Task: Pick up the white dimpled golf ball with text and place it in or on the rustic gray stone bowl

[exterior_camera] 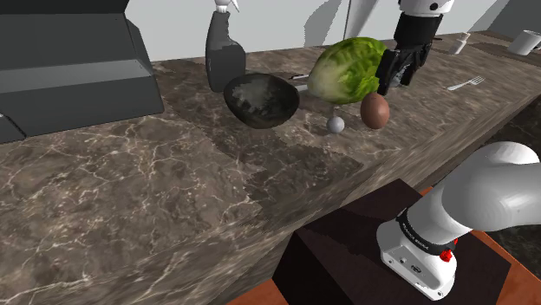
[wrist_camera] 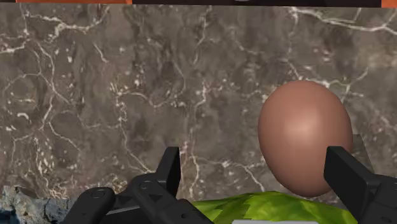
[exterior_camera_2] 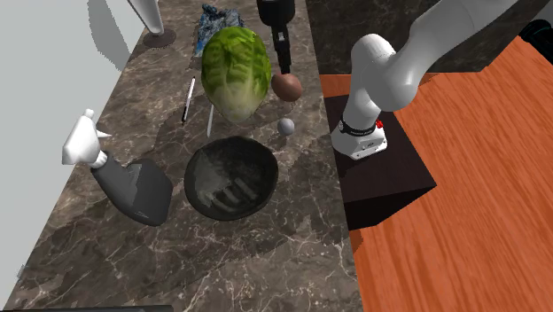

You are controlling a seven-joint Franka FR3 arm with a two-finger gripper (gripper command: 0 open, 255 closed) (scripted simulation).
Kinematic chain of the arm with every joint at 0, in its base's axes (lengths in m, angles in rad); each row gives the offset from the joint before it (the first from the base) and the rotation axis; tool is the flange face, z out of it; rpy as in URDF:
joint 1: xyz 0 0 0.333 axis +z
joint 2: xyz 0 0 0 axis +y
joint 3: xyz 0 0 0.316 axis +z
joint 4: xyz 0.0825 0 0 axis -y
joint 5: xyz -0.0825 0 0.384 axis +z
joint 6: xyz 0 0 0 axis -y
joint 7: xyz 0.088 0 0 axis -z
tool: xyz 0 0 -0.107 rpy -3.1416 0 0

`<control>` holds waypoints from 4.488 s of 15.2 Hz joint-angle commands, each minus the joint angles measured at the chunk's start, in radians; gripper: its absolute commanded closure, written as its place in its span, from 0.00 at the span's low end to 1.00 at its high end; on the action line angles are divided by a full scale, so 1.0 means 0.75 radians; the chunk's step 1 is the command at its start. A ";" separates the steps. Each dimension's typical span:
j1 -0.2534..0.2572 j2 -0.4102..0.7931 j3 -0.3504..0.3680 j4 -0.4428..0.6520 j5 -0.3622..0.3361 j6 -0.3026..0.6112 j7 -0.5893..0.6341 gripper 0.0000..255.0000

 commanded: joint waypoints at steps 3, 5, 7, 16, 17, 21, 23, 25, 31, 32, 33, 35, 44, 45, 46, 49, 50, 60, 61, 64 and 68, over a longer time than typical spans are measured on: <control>0.041 0.038 0.045 0.007 0.040 0.022 0.015 0.00; 0.082 0.080 0.089 0.018 0.079 0.044 0.029 0.00; 0.122 0.123 0.133 0.033 0.116 0.066 0.042 0.00; 0.248 0.287 0.289 0.072 0.229 0.174 0.083 0.00; 0.248 0.284 0.291 0.052 0.231 0.190 0.082 0.00; 0.248 0.274 0.297 -0.025 0.238 0.258 0.079 0.00; 0.245 0.273 0.301 -0.036 0.240 0.268 0.077 0.00; 0.241 0.273 0.304 -0.036 0.241 0.268 0.075 0.00; 0.228 0.274 0.316 -0.029 0.247 0.264 0.071 1.00; 0.228 0.270 0.316 -0.030 0.247 0.261 0.071 1.00; 0.230 0.263 0.317 -0.034 0.249 0.258 0.072 1.00; 0.228 0.268 0.315 -0.027 0.247 0.256 0.070 1.00; 0.225 0.261 0.309 0.030 0.243 0.193 0.068 1.00; 0.224 0.260 0.308 0.046 0.241 0.175 0.068 1.00; 0.224 0.259 0.306 0.063 0.240 0.156 0.068 1.00; 0.222 0.257 0.301 0.116 0.236 0.102 0.068 1.00; 0.221 0.257 0.299 0.134 0.235 0.084 0.068 1.00; 0.215 0.274 0.286 0.325 0.223 -0.090 0.070 1.00; 0.214 0.277 0.285 0.346 0.222 -0.108 0.070 1.00; 0.212 0.289 0.282 0.408 0.219 -0.159 0.071 1.00; 0.209 0.308 0.279 0.496 0.214 -0.228 0.073 1.00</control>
